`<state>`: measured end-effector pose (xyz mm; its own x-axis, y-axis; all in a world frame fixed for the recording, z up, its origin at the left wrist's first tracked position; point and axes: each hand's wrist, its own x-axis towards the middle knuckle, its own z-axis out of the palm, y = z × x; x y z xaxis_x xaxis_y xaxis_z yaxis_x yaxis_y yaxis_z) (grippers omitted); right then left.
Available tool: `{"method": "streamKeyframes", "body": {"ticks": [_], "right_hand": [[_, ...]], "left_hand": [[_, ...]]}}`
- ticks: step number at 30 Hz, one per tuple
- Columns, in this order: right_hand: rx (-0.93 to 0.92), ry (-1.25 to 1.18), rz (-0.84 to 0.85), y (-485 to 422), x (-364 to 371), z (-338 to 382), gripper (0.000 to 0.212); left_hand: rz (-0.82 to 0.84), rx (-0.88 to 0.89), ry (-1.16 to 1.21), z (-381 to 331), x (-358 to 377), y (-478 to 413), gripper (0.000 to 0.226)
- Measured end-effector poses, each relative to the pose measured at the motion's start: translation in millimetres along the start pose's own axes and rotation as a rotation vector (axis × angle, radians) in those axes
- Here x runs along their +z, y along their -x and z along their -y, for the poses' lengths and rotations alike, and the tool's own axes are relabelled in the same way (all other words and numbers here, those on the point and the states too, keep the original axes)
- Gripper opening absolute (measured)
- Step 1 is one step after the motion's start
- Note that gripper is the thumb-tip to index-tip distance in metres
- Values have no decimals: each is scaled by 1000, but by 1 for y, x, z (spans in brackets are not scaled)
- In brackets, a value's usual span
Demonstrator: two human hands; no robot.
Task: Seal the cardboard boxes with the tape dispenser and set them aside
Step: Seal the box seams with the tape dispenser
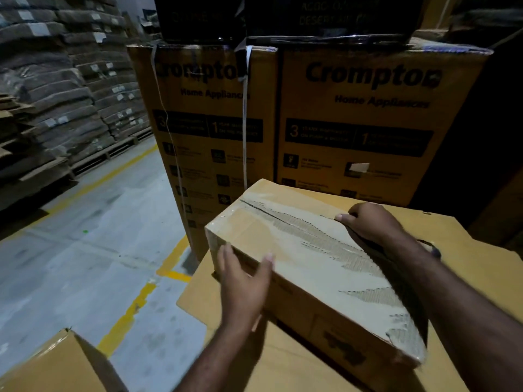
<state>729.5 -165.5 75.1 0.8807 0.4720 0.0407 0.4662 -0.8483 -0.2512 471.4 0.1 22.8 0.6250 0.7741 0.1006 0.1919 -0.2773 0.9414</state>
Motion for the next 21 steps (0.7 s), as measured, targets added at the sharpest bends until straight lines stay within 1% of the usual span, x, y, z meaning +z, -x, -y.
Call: {"method": "streamKeyframes", "body": {"ticks": [1, 2, 3, 6, 9, 10, 11, 12, 13, 14, 16, 18, 20, 21], "right_hand": [[3, -6, -9, 3, 0, 0, 48], [0, -9, -12, 5, -1, 0, 47], [-2, -20, -9, 8, -2, 0, 45], [23, -144, 3, 17, -11, -4, 41], [76, -311, 62, 31, -24, -10, 35], [98, -368, 77, 37, -28, -15, 32], [118, -416, 86, 44, -30, -19, 29], [139, -455, 99, 52, -32, -25, 26], [163, -489, 135, 62, -33, -29, 23], [183, -531, 197, 73, -34, -32, 23], [200, -685, 345, 93, -33, -33, 25], [184, -902, 458, 107, -34, -33, 33], [149, -1082, 549, 116, -35, -34, 45], [143, -1142, 568, 120, -35, -33, 50]], "left_hand": [[105, -15, -4, -7, 7, 9, 99], [179, -45, -17, -10, 11, 9, 106], [209, -71, -32, -11, 14, 2, 108], [136, -76, -45, -5, 10, -38, 101], [17, -101, -2, -6, 1, -53, 79], [15, -121, 16, -7, 0, -45, 74], [44, -128, 38, -7, 0, -31, 76], [91, -130, 70, -8, 1, -13, 84], [156, -143, 104, -9, 3, 6, 96], [215, -150, 133, -11, 6, 24, 103], [280, -154, 200, -18, 12, 55, 107], [288, -172, 256, -16, 13, 62, 100], [231, -164, 311, -13, 2, 48, 83], [219, -154, 318, -11, -6, 35, 74]]}}
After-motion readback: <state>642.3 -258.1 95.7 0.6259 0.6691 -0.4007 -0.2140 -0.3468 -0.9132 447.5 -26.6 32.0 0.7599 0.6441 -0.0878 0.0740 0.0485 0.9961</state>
